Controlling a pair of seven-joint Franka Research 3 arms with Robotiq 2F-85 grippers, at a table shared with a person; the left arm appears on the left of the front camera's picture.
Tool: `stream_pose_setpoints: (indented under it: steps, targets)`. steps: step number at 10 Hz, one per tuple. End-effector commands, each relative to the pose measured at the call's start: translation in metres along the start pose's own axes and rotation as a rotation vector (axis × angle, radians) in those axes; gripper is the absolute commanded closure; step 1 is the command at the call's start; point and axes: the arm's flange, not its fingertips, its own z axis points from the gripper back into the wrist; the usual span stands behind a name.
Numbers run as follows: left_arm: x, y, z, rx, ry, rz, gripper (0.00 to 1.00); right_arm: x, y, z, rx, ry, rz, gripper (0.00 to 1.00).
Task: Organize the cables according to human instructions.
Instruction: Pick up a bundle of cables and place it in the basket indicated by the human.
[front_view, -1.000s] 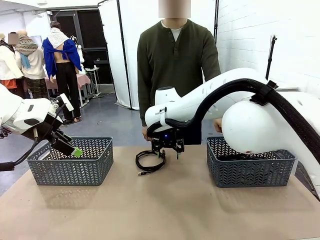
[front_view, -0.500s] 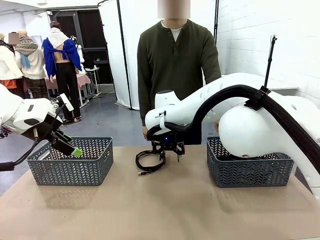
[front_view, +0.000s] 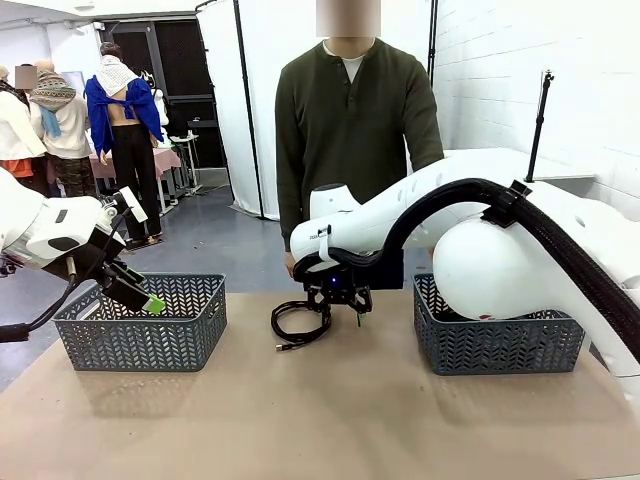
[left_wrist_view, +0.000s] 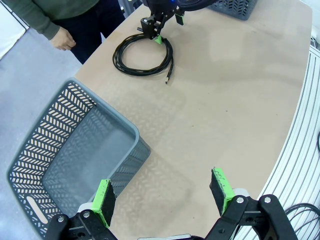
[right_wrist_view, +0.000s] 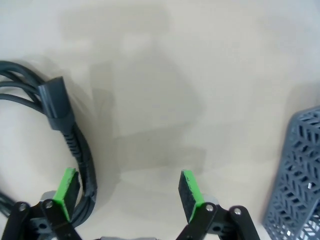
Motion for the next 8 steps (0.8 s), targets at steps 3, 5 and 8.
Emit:
stream_pose_setpoints:
  steps: [3, 5, 8]
  targets:
    - [-0.0004, 0.0016, -0.0013, -0.007, -0.012, 0.007, 0.0, 0.0094, 0.0086, -0.0033, -0.031, -0.022, -0.032, 0.0]
    - [-0.0004, 0.0016, -0.0013, -0.007, -0.012, 0.007, 0.0, 0.0091, 0.0093, 0.0007, -0.017, -0.006, -0.027, 0.18]
    - [-0.0004, 0.0016, -0.0013, -0.007, -0.012, 0.007, 0.0, 0.0085, 0.0027, 0.0065, 0.029, 0.024, -0.026, 0.51]
